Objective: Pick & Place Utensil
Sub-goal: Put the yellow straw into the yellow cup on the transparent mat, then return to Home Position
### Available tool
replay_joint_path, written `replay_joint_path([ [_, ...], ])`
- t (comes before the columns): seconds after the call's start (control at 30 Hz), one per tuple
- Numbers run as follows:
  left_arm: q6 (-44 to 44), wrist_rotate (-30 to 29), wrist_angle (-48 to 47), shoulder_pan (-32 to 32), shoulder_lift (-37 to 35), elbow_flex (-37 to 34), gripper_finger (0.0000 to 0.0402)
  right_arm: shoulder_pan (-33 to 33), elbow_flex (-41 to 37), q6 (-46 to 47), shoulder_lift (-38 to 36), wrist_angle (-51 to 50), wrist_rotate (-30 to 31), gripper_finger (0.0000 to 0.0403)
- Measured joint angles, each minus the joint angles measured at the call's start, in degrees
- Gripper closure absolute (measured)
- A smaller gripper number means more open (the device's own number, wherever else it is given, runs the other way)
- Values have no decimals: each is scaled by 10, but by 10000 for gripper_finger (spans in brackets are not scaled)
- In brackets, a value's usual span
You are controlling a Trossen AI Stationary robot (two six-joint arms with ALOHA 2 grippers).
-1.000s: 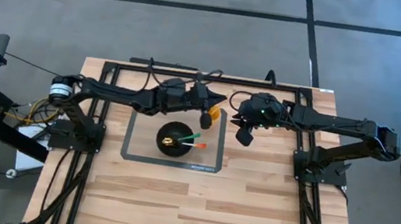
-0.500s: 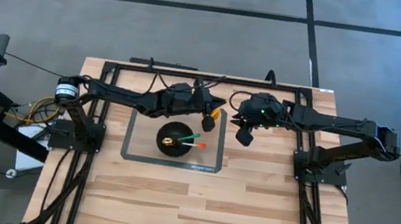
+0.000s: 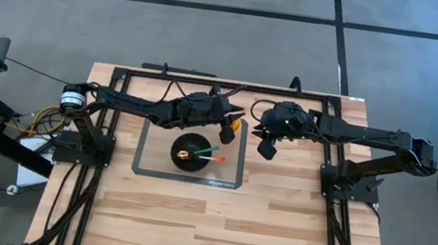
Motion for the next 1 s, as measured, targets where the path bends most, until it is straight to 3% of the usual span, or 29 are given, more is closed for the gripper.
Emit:
replay_joint_path([
  [0.4,-76,0,-16,-24,-25,-1,296,0,0,0,0,1,0,326],
  [0.8,-78,0,-241,-91,-186,0,295,0,0,0,0,1,0,326],
  [1.0,-78,1,-308,-123,-256,0,295,0,0,0,0,2,0,326],
])
